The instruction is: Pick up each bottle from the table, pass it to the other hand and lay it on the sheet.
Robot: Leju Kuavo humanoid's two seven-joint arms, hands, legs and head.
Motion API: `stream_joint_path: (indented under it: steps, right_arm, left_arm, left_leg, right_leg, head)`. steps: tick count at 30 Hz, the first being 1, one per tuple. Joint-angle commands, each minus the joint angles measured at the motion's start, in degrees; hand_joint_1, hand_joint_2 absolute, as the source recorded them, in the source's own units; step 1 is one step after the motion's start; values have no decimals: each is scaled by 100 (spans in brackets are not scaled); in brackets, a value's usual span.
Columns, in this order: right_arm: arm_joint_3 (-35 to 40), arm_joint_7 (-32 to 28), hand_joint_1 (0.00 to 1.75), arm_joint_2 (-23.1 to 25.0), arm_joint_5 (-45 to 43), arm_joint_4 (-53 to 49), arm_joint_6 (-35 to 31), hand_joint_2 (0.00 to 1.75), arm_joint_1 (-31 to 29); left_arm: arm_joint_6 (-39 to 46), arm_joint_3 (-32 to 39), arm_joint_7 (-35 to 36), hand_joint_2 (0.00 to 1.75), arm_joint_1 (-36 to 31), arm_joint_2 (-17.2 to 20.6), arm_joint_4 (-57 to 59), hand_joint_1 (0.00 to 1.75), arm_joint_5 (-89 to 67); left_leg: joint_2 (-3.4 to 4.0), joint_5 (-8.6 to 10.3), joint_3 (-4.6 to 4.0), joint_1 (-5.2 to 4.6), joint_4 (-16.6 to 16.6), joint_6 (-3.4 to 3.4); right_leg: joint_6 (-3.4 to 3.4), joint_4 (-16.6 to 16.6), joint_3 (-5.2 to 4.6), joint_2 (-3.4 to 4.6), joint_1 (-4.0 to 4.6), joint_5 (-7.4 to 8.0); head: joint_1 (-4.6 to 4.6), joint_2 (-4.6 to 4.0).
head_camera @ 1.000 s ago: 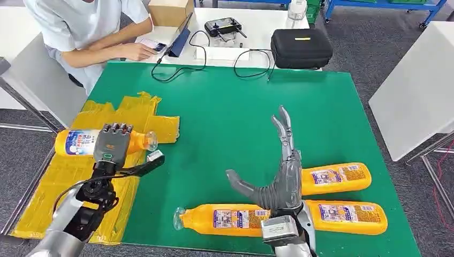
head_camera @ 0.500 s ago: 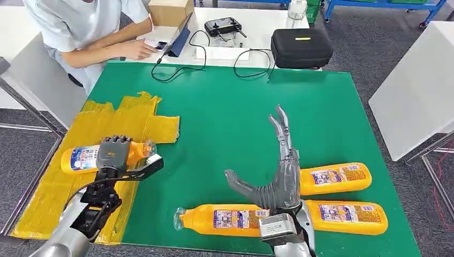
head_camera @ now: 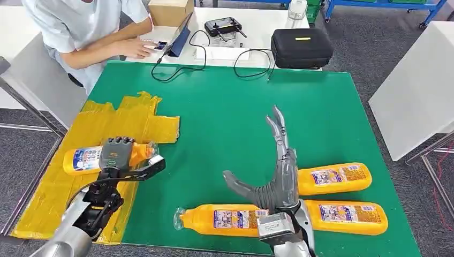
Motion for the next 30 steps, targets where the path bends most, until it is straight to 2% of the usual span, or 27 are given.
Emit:
stream_joint_path:
  steps: [1, 22, 23, 25, 27, 30]
  right_arm:
    - [-1, 87, 0, -11, 13, 363, 96, 175, -192]
    - [20, 157, 0, 52, 20, 550, 195, 175, -297]
    - [13, 162, 0, 54, 23, 558, 192, 175, -297]
    - [-3, 167, 0, 59, 29, 557, 183, 175, -286]
    - [-43, 158, 0, 39, 34, 543, 151, 175, -227]
    - [-54, 145, 0, 24, 41, 546, 138, 175, -213]
  left_arm:
    - [-145, 103, 93, 175, -183, -218, 705, 0, -1]
    - [-693, 79, 153, 175, -305, -207, 1281, 0, 132]
    - [-685, 103, 148, 175, -303, -214, 1282, 0, 166]
    - [-619, 176, 40, 175, -288, -242, 1241, 0, 295]
    - [-532, 340, -377, 175, -216, -321, 993, 0, 699]
    - [-685, 326, -475, 175, -148, -326, 715, 0, 913]
  left_leg:
    - [-2, -5, 22, 8, -2, -7]
    - [3, -1, 58, 1, -11, -3]
    - [8, 0, 62, 5, -13, -6]
    - [11, 1, 69, 4, -14, -6]
    - [10, 2, 73, 4, -16, -6]
    - [3, 0, 75, 3, -12, -5]
  right_leg:
    - [-10, -9, 25, 29, 5, -1]
    - [-5, -7, 58, 21, -1, 3]
    - [-9, -12, 62, 38, 2, 6]
    - [-9, -12, 66, 41, 2, 8]
    - [-10, -13, 70, 40, 2, 8]
    - [-7, -8, 74, 25, 1, 4]
  head:
    - [0, 0]
    - [0, 0]
    - [0, 0]
    - [0, 0]
    - [0, 0]
    - [-2, 0]
